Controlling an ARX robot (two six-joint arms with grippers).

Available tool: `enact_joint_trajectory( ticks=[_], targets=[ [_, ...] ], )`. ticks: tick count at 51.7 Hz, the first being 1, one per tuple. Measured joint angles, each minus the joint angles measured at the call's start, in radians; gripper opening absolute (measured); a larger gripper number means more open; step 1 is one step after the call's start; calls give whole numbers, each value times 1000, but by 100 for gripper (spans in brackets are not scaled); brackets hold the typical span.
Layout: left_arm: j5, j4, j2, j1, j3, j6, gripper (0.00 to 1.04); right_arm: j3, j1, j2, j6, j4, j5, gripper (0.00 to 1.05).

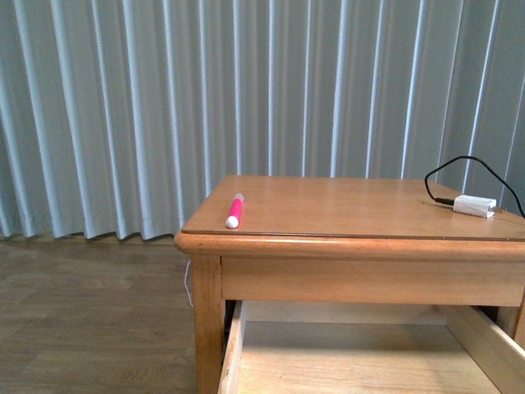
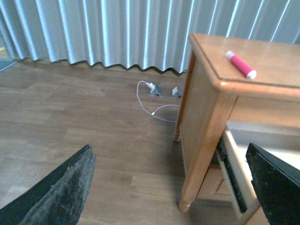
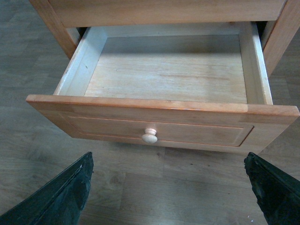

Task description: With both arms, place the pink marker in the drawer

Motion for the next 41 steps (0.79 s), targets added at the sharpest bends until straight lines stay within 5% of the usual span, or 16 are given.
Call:
enact_joint_trajectory(
  ticks=[11, 41],
  targets=[
    [56, 127, 527, -6, 331, -10, 98, 0, 0, 0, 0, 0, 0, 96],
    [82, -49, 1332, -84, 1141, -2, 98, 0, 0, 0, 0, 0, 0, 96]
  ],
)
